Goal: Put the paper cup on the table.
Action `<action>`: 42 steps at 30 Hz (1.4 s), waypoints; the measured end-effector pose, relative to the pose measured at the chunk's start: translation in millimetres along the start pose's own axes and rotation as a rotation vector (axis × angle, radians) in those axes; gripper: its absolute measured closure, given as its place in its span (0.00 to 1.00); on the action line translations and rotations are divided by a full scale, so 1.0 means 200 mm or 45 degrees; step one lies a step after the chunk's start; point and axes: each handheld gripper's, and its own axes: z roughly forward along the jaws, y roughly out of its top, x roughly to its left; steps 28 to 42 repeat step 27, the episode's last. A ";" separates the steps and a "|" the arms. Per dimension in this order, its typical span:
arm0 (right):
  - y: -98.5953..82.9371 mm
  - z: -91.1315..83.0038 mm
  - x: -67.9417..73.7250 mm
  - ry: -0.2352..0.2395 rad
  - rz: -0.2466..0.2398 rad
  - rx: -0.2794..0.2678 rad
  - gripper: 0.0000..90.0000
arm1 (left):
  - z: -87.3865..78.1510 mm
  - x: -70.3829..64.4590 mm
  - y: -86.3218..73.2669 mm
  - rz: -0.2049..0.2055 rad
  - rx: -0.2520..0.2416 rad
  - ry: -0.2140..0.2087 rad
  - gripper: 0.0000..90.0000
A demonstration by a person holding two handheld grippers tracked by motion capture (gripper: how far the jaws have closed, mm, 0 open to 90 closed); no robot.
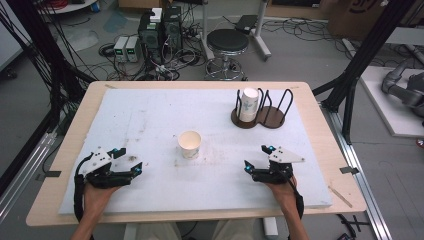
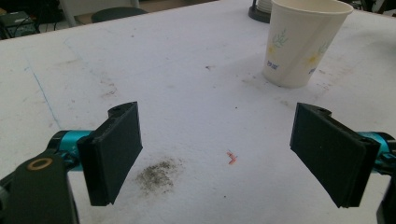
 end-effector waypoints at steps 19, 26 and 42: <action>0.00 0.00 -0.01 0.022 0.019 -0.007 0.18 | -0.01 -0.01 0.00 0.006 -0.012 0.016 0.18; -0.01 -0.02 -0.01 0.025 0.036 -0.033 0.18 | -0.01 -0.01 0.00 -0.004 -0.023 0.031 0.18; -0.01 -0.02 -0.02 0.022 0.043 -0.038 0.18 | -0.01 0.00 0.00 -0.004 -0.021 0.030 0.18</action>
